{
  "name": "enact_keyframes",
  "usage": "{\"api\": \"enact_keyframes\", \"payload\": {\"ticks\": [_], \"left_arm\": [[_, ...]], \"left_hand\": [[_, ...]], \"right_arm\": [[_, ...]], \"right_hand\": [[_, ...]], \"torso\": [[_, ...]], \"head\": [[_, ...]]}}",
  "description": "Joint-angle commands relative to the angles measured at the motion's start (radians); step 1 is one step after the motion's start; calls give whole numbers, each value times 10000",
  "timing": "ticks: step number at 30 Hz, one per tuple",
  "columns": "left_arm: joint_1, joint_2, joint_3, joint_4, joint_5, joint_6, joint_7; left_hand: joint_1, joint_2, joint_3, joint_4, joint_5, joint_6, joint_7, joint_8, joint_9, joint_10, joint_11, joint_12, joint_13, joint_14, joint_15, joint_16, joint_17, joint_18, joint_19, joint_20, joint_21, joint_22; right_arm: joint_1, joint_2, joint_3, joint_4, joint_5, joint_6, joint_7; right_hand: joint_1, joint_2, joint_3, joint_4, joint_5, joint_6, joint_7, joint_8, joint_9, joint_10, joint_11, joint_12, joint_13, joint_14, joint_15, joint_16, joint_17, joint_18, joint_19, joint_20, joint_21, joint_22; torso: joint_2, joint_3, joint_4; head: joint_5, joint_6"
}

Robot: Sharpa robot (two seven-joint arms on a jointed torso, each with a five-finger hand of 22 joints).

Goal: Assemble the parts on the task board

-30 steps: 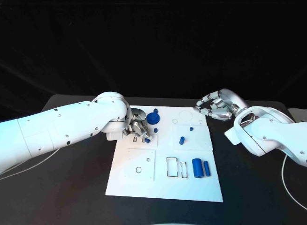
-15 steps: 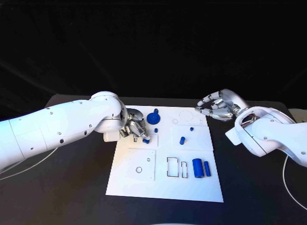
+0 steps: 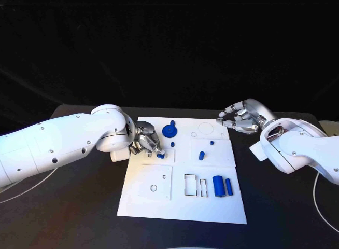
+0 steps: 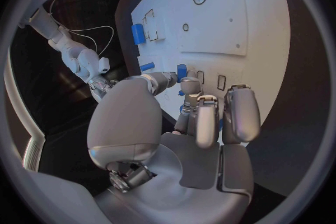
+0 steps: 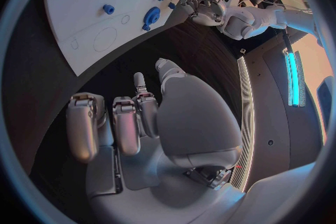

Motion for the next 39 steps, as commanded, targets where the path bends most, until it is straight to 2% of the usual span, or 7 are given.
{"api": "enact_keyframes", "payload": {"ticks": [1,7,14,19,31,39], "left_arm": [[-78,-102,0,230,-922,-989,331],[-215,-221,-2,463,-1766,-1329,336],[-298,-168,-5,429,-2314,-1272,184],[-313,-123,-6,368,-2476,-1134,94],[-318,28,-40,162,-2419,-789,-4],[-319,149,-97,29,-2455,-802,-20]], "left_hand": [[265,168,1208,-1183,36,-36,29,527,892,135,-5,105,79,964,-52,48,2394,-127,65,-41,73,52],[267,142,1245,-1210,40,-20,26,545,910,173,-9,144,126,968,-55,57,2407,-137,87,-42,102,106],[235,76,1339,-1245,167,16,21,573,949,253,-16,220,215,962,-63,43,2385,-139,99,-50,117,126],[170,12,1406,-1265,402,54,10,598,990,343,-26,313,332,967,-71,52,2399,-145,116,-57,140,167],[28,-40,1475,-1280,712,108,-17,632,1048,427,-49,401,441,968,-90,55,2401,-146,122,-73,151,183],[0,-51,1487,-1291,782,123,-25,644,1064,451,-56,427,472,966,-96,50,2395,-147,124,-78,155,192]], "right_arm": [[-7,-17,0,17,-49,-50,69],[-7,-40,0,20,-48,-74,74],[-7,-39,0,29,-28,-60,97],[-7,-23,0,27,14,-38,114],[-8,-13,0,19,34,-21,122],[-9,-7,0,16,35,-21,127]], "right_hand": [[-114,-24,43,4,44,48,-8,44,11,36,-35,38,1457,974,-73,-42,2259,184,375,-70,-26,1773],[-114,-24,43,4,44,48,-8,44,11,36,-35,38,1457,974,-73,-42,2259,184,375,-70,-26,1773],[-132,-24,49,2,58,54,-10,49,11,38,-37,40,1457,973,-73,-42,2258,184,376,-71,-26,1774],[-141,-25,50,3,64,55,-11,50,11,35,-36,36,1455,974,-73,-42,2260,186,373,-71,-32,1770],[-155,-28,52,3,76,57,-11,53,11,40,-37,42,1459,973,-74,-44,2255,186,373,-71,-34,1769],[-155,-28,52,3,76,57,-11,53,11,40,-37,42,1459,973,-74,-44,2255,186,373,-71,-34,1769]], "torso": [[7,-1,2],[4,5,5],[6,10,-19],[12,22,-38],[11,7,-15],[9,5,-21]], "head": [[-7,-13],[14,-20],[64,-50],[86,-38],[62,-54],[68,-59]]}}
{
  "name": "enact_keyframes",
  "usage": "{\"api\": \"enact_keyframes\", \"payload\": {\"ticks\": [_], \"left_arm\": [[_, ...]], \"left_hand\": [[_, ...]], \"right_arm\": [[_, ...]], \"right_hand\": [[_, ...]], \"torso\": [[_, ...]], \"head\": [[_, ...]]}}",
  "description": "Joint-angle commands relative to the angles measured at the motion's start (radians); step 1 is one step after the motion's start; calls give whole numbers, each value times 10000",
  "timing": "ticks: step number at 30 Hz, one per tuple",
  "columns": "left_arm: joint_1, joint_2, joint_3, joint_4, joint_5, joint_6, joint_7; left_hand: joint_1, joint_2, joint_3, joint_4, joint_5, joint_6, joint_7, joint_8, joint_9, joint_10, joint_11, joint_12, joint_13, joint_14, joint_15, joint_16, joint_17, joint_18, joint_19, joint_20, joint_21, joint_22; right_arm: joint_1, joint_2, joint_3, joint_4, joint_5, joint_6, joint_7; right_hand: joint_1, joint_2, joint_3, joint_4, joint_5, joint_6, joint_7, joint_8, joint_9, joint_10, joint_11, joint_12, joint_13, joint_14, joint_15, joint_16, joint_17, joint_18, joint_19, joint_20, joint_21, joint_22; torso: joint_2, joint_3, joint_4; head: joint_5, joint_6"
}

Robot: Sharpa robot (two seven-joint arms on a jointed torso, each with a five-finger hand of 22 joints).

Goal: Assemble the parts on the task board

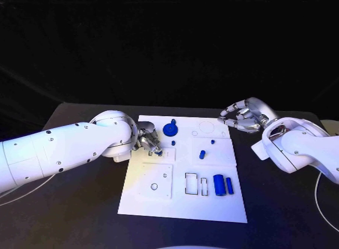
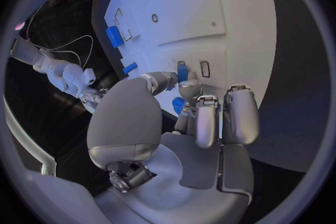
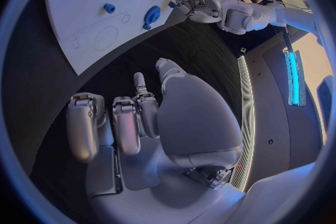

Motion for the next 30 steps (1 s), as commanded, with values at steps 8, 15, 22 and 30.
{"api": "enact_keyframes", "payload": {"ticks": [8,15,22,30], "left_arm": [[-4,101,-35,-31,-129,312,-41],[-4,114,-41,-21,-136,450,-52],[-4,123,-43,-25,-145,599,-65],[-3,204,-43,-74,-150,621,-75]], "left_hand": [[-120,-36,1433,-1369,114,169,-69,544,1083,95,5,73,51,995,-81,58,2400,-151,62,-13,54,37],[-137,-49,1442,-1383,158,181,-77,555,1095,122,-2,106,93,998,-86,64,2409,-156,72,-17,68,64],[-282,-117,1503,-1435,490,258,-123,647,1195,213,-43,189,192,1009,-121,89,2445,-168,96,-46,109,140],[-401,-123,1530,-1420,632,295,-152,720,1278,261,-64,227,239,1013,-139,98,2457,-173,104,-63,124,171]], "right_arm": [[-9,12,0,7,-22,38,89],[-13,18,0,-1,-22,39,91],[-23,24,0,-19,-22,36,91],[-32,42,0,-25,-22,27,98]], "right_hand": [[-101,26,53,2,39,57,-11,53,13,40,-37,43,1462,973,-74,-44,2259,187,373,-71,-34,1773],[-101,26,53,2,39,57,-11,53,13,40,-37,43,1462,973,-74,-44,2259,187,373,-71,-34,1773],[-101,26,53,2,39,57,-11,53,13,40,-37,43,1462,973,-74,-44,2259,187,373,-71,-34,1773],[-131,12,71,-7,76,62,-16,61,12,35,-42,34,1455,972,-77,-46,2253,190,368,-74,-48,1766]], "torso": [[-5,1,4],[-3,4,2],[2,5,-2],[-5,4,8]], "head": [[-6,11],[7,0],[27,-22],[43,-38]]}}
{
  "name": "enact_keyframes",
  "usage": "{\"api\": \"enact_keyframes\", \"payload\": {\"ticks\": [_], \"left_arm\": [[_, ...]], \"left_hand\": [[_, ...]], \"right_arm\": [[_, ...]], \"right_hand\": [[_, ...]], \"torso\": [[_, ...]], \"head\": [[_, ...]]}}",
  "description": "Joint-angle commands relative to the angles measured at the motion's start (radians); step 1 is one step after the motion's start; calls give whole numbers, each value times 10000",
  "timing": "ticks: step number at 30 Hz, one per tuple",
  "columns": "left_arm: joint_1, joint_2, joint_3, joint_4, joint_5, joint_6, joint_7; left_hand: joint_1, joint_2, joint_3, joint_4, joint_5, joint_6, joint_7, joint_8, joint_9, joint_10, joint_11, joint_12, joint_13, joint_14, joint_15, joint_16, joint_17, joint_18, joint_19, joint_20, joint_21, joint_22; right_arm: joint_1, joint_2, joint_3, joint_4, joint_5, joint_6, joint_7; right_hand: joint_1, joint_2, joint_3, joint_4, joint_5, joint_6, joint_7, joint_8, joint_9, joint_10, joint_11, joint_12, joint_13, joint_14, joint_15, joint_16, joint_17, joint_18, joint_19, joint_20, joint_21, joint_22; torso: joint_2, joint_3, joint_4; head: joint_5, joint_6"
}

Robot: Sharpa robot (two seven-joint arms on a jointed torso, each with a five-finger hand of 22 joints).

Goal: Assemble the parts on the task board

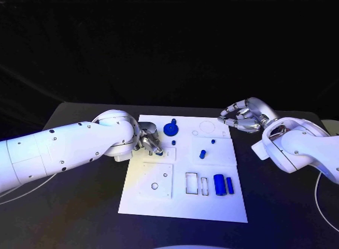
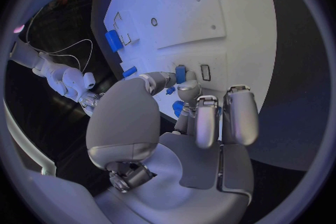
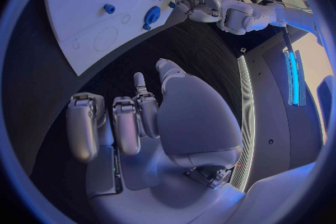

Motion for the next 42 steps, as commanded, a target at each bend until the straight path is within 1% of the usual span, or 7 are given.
{"api": "enact_keyframes", "payload": {"ticks": [1,9,13,19,28,33,42], "left_arm": [[-16,63,-15,2,-18,310,-16],[-14,146,-17,-102,-18,479,-49],[-14,194,-19,-163,-9,552,-60],[-14,257,-21,-231,25,618,-68],[-13,296,-25,-279,41,798,-93],[-13,304,-26,-295,44,880,-105],[-13,314,-26,-335,16,848,-119]], "left_hand": [[-120,-10,1501,-1445,61,265,-189,65,1283,65,-10,53,7,988,-89,63,2465,-173,67,-27,52,16],[-310,51,1479,-1356,51,319,-247,155,1386,179,-53,157,128,999,-121,87,2501,-171,68,-50,53,17],[-386,75,1451,-1319,40,336,-271,183,1423,221,-71,194,171,1003,-136,96,2514,-175,79,-62,67,43],[-640,150,1278,-1176,10,417,-356,261,1533,351,-136,302,300,1021,-190,136,2576,-199,129,-108,128,168],[-948,160,1029,-998,-14,499,-436,285,1613,451,-198,392,420,1037,-242,173,2632,-229,191,-153,204,326],[-1146,151,892,-872,-12,550,-470,274,1635,491,-225,431,475,1037,-267,173,2632,-241,217,-176,235,390],[-1374,196,724,-710,-32,664,-520,275,1661,549,-266,481,535,1037,-301,173,2632,-274,281,-201,317,559]], "right_arm": [[-10,13,0,0,-35,27,84],[-12,-12,0,11,-35,38,89],[-12,-23,0,15,-35,33,92],[-12,-25,0,14,-35,26,97],[-13,-33,0,9,-35,24,100],[-13,-40,0,13,-35,19,99],[-13,-48,0,20,-35,8,105]], "right_hand": [[-89,-30,71,-7,36,62,-16,61,13,35,-42,35,1448,971,-77,-46,2255,190,368,-73,-48,1761],[-99,-36,80,-10,46,64,-17,65,12,30,-44,28,1443,969,-79,-51,2244,193,362,-74,-61,1753],[-100,-37,81,-10,48,66,-18,66,13,30,-44,28,1443,970,-79,-49,2248,192,365,-75,-56,1756],[-100,-37,81,-10,48,66,-18,66,13,30,-44,28,1443,970,-79,-49,2248,192,365,-75,-56,1756],[-118,-44,90,-9,59,69,-19,70,12,30,-46,27,1442,965,-81,-57,2227,197,355,-76,-77,1744],[-118,-44,90,-9,59,69,-19,70,12,30,-46,27,1442,965,-81,-57,2227,197,355,-76,-77,1744],[-118,-44,90,-9,59,69,-19,70,12,30,-46,27,1442,965,-81,-57,2227,197,355,-76,-77,1744]], "torso": [[-4,0,-1],[0,-1,-7],[-1,4,-4],[-4,8,-5],[-4,7,-13],[0,5,-7],[-3,4,-5]], "head": [[18,-18],[26,-41],[21,-51],[16,-52],[9,-61],[-4,-65],[3,-74]]}}
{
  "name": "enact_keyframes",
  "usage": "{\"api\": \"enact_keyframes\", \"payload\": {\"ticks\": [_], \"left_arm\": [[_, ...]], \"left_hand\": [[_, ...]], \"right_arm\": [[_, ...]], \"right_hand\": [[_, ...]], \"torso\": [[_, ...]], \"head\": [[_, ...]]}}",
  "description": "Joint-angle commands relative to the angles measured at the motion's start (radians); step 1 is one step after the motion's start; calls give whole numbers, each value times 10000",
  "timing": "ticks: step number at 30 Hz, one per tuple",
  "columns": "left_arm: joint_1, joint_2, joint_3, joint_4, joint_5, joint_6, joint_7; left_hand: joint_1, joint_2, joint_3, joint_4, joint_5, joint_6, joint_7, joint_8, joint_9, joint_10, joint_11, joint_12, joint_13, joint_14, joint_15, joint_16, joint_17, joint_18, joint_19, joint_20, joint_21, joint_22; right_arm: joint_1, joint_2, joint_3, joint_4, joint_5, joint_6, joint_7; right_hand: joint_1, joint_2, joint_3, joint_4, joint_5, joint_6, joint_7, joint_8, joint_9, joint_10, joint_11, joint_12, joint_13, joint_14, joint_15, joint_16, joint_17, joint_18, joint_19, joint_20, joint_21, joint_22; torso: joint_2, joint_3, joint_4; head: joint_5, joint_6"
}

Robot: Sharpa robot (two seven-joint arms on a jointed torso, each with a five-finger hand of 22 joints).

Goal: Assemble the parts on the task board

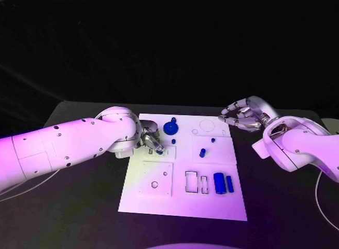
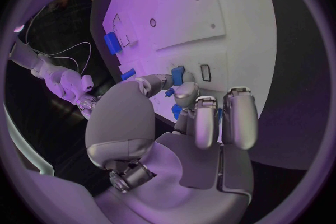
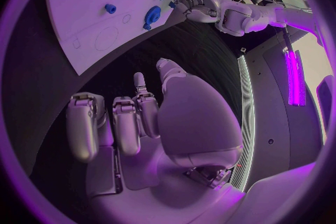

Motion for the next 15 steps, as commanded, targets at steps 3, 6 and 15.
{"api": "enact_keyframes", "payload": {"ticks": [3,6,15], "left_arm": [[-58,40,-45,9,31,360,-48],[-58,41,-45,5,29,365,-47],[-58,32,-43,25,27,428,-42]], "left_hand": [[-138,50,266,-330,-59,558,-447,11,18,131,-34,122,93,1039,-99,57,2634,-127,155,-65,66,61],[-170,59,245,-307,-60,589,-457,18,24,140,-42,129,104,1039,-104,57,2634,-130,161,-69,73,75],[-198,81,218,-308,-38,670,-502,37,44,181,-78,178,173,1039,-130,57,2634,-131,168,-80,78,86]], "right_arm": [[-7,-7,0,14,-38,10,82],[-7,-9,0,16,-38,8,82],[-7,-21,0,26,-39,2,77]], "right_hand": [[-66,12,63,18,61,69,-20,31,13,30,-46,27,1448,965,-81,-57,2223,196,355,-76,-36,1749],[-92,7,76,20,72,70,-21,34,12,23,-47,17,1440,960,-83,-64,2204,200,348,-78,-53,1739],[-92,7,76,20,72,70,-21,34,12,23,-47,17,1440,960,-83,-64,2204,200,348,-78,-53,1739]], "torso": [[-1,-10,6],[1,-8,4],[4,-6,8]], "head": [[0,-10],[-1,2],[-6,-33]]}}
